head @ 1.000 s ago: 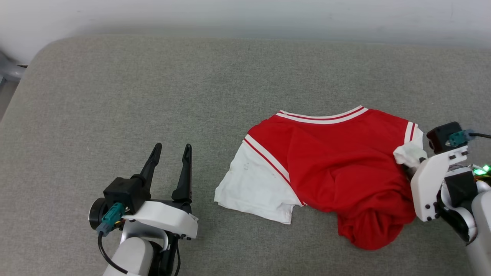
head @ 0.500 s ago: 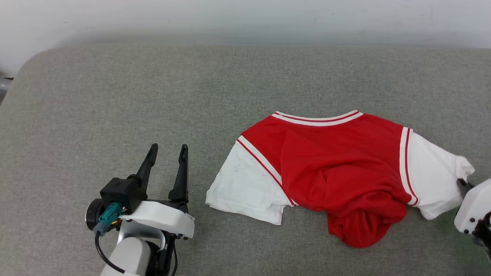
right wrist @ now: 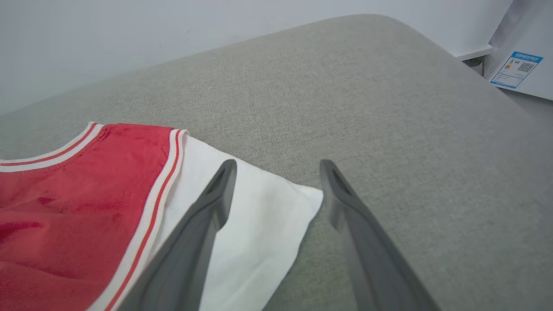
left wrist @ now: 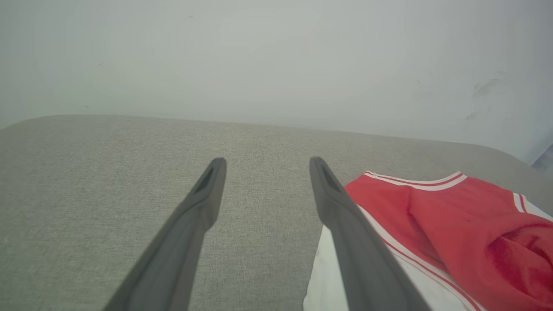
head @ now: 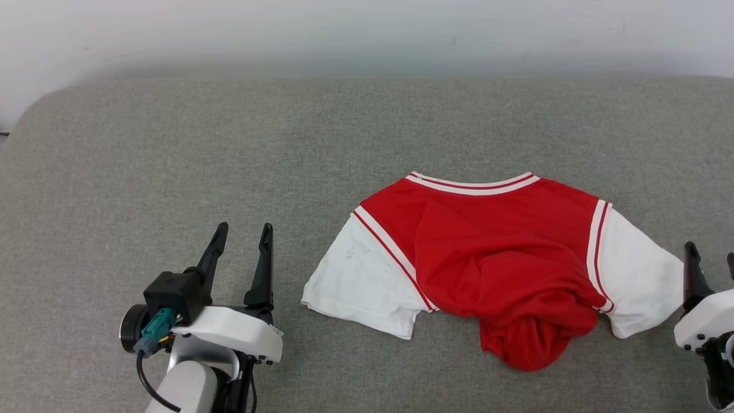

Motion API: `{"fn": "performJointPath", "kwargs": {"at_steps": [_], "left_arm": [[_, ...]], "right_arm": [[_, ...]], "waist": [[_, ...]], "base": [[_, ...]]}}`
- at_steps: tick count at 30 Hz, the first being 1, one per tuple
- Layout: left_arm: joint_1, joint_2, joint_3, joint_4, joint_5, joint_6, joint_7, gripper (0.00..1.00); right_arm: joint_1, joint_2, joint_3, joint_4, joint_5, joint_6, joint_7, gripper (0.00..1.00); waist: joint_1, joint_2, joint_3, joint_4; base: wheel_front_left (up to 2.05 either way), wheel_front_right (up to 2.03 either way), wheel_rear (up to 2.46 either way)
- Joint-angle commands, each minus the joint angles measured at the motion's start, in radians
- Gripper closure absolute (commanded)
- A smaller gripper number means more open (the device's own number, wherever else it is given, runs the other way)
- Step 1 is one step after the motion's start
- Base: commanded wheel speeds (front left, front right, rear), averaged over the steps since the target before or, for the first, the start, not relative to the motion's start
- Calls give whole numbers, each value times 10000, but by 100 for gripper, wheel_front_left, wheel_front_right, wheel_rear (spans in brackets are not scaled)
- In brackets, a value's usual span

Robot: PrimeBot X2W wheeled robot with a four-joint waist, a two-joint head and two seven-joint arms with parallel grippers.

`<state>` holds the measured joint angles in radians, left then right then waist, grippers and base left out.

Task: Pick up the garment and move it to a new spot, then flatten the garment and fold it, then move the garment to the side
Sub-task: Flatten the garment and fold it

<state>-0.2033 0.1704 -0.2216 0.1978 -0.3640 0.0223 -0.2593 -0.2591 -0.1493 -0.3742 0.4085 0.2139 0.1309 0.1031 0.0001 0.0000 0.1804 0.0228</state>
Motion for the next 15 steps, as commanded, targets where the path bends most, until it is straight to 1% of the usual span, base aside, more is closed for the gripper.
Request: {"fn": "performJointPath", "kwargs": {"at_steps": [1, 4, 8, 12, 15], "left_arm": [[131, 47, 18, 23, -58, 39, 7, 0], [220, 104, 39, 48, -76, 115, 45, 0], [415, 173, 66, 60, -108, 187, 98, 0], [643, 261, 64, 47, -135, 256, 204, 0], [800, 338, 44, 61, -127, 311, 303, 0]], "right_arm": [[161, 88, 50, -232, -231, -3, -630, 0], [354, 212, 244, -677, -547, -3, -1506, 0], [842, 435, 807, -1435, -863, -3, -2113, 0], [1513, 697, 1411, -2367, -999, -5, -2265, 0], [2104, 827, 1723, -3016, -1004, -5, -2121, 0]], "waist": [[-1, 0, -184, -27], [-1, 0, -446, -41], [-1, 0, -839, -58], [-1, 0, -1168, -75], [-1, 0, -1411, -86]], "base": [[0, 0, 0], [0, 0, 0], [0, 0, 0], [0, 0, 0], [0, 0, 0]]}}
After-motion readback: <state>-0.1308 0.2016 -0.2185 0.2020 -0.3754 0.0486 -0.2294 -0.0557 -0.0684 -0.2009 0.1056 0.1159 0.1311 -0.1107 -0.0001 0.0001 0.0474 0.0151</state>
